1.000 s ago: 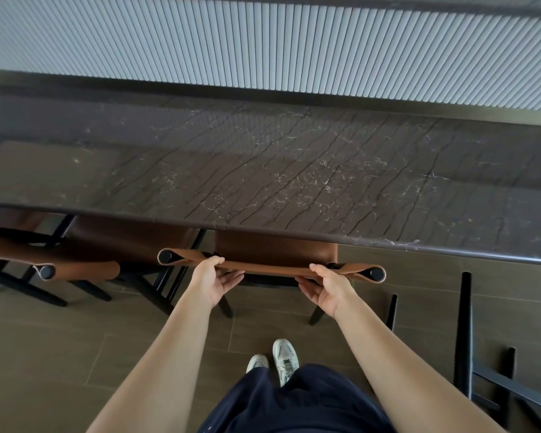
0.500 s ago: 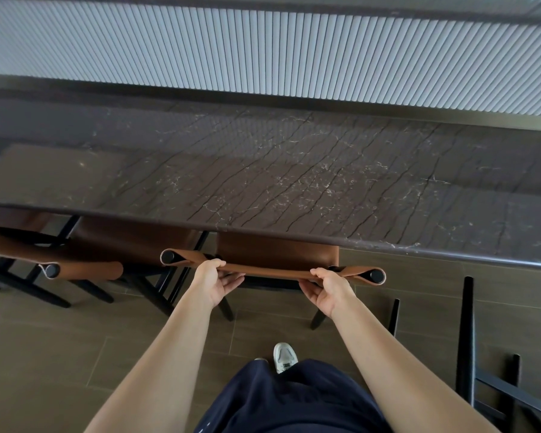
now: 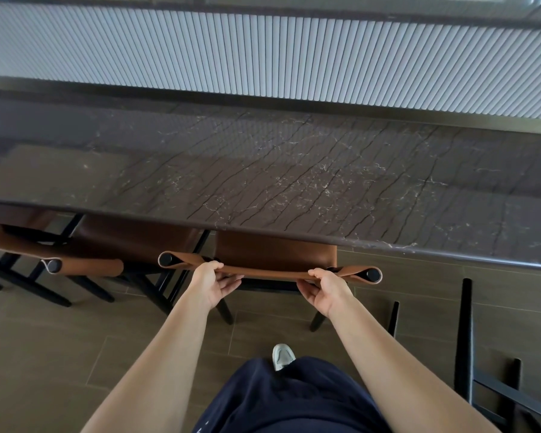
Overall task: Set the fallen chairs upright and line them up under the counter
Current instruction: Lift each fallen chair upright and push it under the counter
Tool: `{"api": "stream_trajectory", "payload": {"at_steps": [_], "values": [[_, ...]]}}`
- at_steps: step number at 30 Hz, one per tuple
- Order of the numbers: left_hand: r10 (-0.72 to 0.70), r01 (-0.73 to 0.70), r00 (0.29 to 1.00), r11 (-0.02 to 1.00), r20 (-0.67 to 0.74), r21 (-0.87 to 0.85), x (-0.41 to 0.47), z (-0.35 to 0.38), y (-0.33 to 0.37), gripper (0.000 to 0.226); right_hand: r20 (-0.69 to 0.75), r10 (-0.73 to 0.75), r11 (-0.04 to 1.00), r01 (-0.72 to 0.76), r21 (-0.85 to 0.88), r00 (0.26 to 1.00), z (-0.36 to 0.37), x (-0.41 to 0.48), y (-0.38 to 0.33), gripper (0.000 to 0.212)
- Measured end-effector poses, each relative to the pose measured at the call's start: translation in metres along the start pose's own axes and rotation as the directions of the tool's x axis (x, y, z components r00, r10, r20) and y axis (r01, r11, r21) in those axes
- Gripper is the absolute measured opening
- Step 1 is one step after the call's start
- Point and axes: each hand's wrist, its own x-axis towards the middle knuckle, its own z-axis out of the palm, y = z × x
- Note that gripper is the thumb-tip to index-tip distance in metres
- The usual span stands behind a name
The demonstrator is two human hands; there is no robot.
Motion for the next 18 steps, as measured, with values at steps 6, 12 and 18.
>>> {"api": "stream_trajectory", "payload": {"at_steps": [6,12,18], "values": [[0.023,-0.023,0.999,1.000,0.027,0.000,-0.002,-0.003,-0.003,0.019,0.012,-0.023,0.999,0.024,-0.030,1.000,-0.003,-0.005,-0.001,0.011],[0.033,-0.033,0.997,0.999,0.065,0.002,-0.009,-0.007,-0.005,0.023,0.036,-0.090,0.996,0.091,-0.017,0.995,-0.012,-0.022,0.003,0.020],[0.039,-0.055,0.978,0.995,0.204,0.078,-0.027,-0.027,-0.008,0.026,0.044,-0.170,0.985,0.171,-0.014,0.984,-0.011,-0.050,0.036,0.020]]}}
